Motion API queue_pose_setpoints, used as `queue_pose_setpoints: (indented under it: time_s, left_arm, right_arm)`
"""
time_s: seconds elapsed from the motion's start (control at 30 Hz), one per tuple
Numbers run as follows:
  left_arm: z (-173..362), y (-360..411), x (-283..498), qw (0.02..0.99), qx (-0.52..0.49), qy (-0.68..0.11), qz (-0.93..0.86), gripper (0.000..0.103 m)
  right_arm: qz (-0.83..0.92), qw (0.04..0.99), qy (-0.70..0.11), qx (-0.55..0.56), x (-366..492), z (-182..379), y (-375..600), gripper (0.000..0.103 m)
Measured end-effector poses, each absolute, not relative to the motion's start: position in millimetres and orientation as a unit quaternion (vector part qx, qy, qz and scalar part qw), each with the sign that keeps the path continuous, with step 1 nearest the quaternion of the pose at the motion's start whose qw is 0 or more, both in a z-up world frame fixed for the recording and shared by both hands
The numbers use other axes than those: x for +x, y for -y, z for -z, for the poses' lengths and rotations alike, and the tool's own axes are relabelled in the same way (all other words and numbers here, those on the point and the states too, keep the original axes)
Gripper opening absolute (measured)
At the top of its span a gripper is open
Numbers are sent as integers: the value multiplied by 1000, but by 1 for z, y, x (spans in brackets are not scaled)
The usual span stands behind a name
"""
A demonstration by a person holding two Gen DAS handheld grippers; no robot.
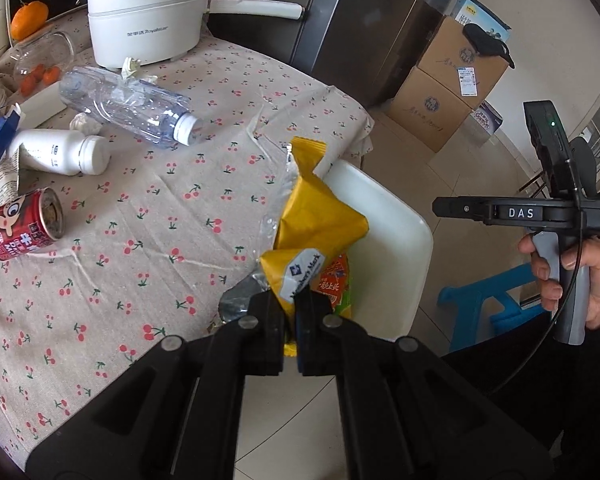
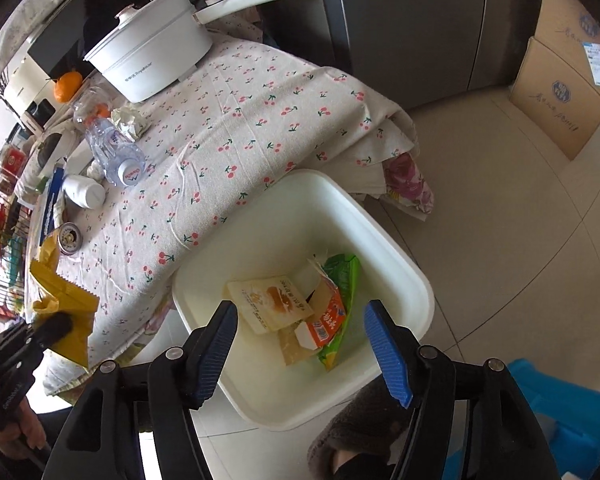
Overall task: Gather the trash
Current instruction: 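Lift both bags and carry them over the white bin, then open both tools to drop the bags into the bin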
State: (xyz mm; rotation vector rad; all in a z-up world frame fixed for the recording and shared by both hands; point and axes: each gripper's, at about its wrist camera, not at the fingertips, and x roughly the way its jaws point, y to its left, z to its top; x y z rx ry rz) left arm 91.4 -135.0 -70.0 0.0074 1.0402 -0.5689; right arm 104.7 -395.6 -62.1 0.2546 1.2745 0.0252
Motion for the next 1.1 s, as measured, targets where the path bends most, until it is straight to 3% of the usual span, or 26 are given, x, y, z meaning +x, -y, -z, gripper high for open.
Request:
queue_pose_setpoints:
  time_s: [0.33,0.43,0.5,0.63,0.77,1.1]
  left_arm:
    - [96,195,101,818,44,-487,301,7]
    - [96,201,100,822,58,-480,303,24]
    - [96,202,99,825,68,-476,297,42]
    - [93,197,99,830,76,-471,289,57]
    - [88,190,99,838,74,-466,273,79]
    - [75,155,99,857,66,-461,222,94]
  right_arm:
    - [20,800,-585,134,96,57,425,68]
    - [24,800,-583,137,96,56,429,68]
    - [26,801,-581,139,95,55,431,68]
    - [29,802,-580,138,95,53,432,68]
    - [26,804,-577,137,95,49,429,68]
    - [15,809,-575,123,104,44,409,75]
